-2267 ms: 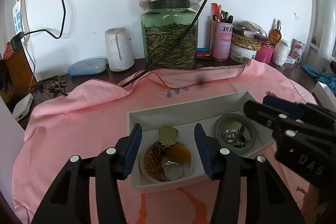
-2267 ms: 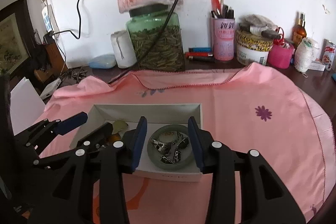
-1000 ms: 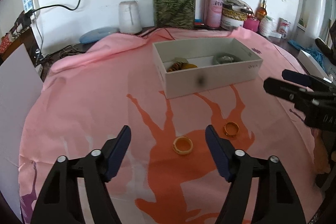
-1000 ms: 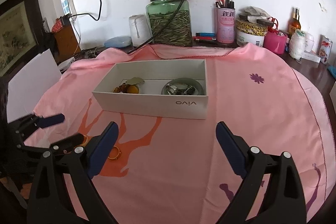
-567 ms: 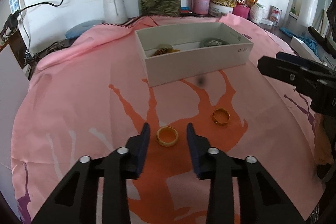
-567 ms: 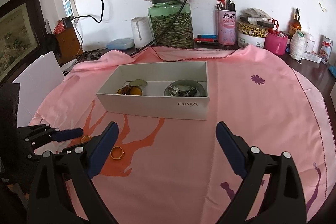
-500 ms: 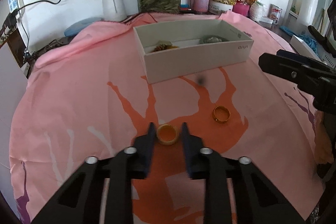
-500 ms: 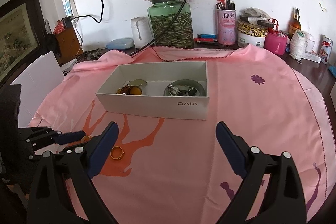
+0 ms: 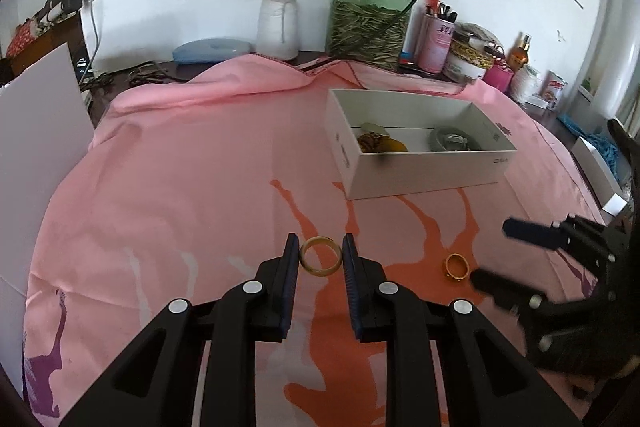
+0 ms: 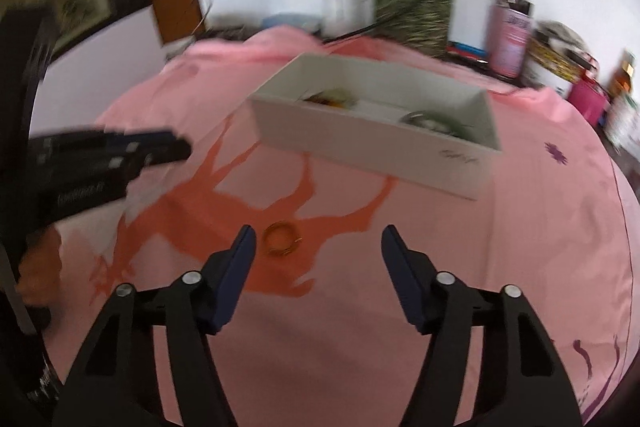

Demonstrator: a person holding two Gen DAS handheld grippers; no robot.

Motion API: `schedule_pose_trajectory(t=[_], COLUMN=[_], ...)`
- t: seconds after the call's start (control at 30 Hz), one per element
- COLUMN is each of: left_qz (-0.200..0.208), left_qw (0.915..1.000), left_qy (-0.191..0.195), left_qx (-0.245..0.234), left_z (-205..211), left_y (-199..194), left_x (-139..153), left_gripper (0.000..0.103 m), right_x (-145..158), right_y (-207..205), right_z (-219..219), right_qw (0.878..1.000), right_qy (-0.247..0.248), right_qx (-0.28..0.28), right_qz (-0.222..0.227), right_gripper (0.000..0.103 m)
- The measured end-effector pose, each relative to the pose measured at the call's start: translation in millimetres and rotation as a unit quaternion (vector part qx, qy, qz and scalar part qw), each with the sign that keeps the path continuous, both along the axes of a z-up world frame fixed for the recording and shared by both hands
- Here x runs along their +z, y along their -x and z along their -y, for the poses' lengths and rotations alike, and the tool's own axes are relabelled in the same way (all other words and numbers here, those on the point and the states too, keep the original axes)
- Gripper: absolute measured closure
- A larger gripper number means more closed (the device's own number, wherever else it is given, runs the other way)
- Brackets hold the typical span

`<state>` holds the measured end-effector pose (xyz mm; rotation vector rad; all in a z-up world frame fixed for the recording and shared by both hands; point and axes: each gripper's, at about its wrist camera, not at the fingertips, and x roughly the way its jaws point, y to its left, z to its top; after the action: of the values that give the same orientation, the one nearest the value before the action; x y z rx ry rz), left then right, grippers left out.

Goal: Organize jewelry
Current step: 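Grasp the yellow ring with the left tool while the right tool grasps the gold ring, then carry both rings over the white box with both tools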

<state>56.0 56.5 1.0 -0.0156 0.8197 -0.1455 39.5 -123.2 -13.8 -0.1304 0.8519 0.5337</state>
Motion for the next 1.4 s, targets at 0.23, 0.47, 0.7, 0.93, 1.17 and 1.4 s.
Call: schedule_pose_trajectory(t=[0.23, 0.47, 0.7, 0.93, 1.17, 1.4], left_qz=[0.003, -0.003, -0.025, -0.029, -0.021, -0.013], left_qw=[1.0000, 0.9999, 0.9987, 0.9955, 0.9949, 0.9945], left_qy=[0.003, 0.002, -0.014, -0.055, -0.058, -0.057], left_qx=[0.000, -0.010, -0.043, -0.071, -0.080, -0.087], left_z=[0, 3, 20, 42, 48, 55], left_y=[2, 1, -2, 0, 2, 2], left_x=[2, -1, -13, -26, -26, -22], left_gripper=[0.081, 0.081, 0.081, 0.081, 0.081, 0.081], right_x=[-5, -4, -2, -9, -8, -1], right_y=[-1, -1, -10, -12, -9, -13], right_z=[-17, -23, 0, -1, -1, 19], right_qw=[1.000, 0.999, 1.000, 0.999, 0.999, 0.998], right_qy=[0.011, 0.033, 0.015, 0.022, 0.030, 0.012], right_qx=[0.023, 0.020, -0.019, -0.018, -0.027, -0.057], right_qz=[-0.017, -0.003, -0.005, -0.024, -0.014, -0.008], right_gripper=[0.069, 0.083, 0.083, 0.083, 0.083, 0.083])
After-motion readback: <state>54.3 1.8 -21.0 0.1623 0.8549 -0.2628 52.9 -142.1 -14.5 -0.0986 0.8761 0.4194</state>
